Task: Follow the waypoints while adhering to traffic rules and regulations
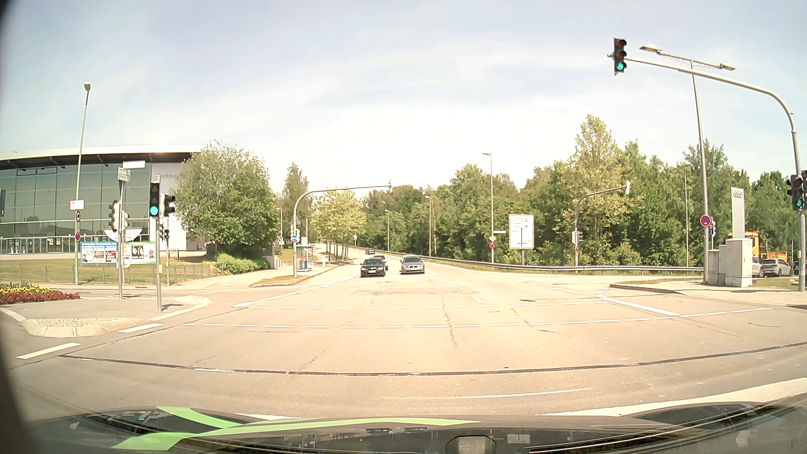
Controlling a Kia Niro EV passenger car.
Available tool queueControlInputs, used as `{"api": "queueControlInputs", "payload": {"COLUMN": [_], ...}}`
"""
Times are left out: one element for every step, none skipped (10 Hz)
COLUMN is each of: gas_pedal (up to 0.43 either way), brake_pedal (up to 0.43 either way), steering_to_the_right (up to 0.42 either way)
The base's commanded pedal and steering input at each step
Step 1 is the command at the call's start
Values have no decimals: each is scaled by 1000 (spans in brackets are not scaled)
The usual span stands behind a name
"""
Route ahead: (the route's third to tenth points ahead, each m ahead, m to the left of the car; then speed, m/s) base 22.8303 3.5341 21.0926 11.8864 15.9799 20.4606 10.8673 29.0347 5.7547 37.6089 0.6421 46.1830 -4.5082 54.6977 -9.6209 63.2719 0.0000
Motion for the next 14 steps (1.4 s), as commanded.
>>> {"api": "queueControlInputs", "payload": {"gas_pedal": [0,0,0,0,0,0,0,0,0,0,0,0,0,0], "brake_pedal": [55,24,0,0,0,0,0,0,0,0,0,0,0,0], "steering_to_the_right": [7,6,6,5,4,4,3,3,4,3,3,3,2,0]}}
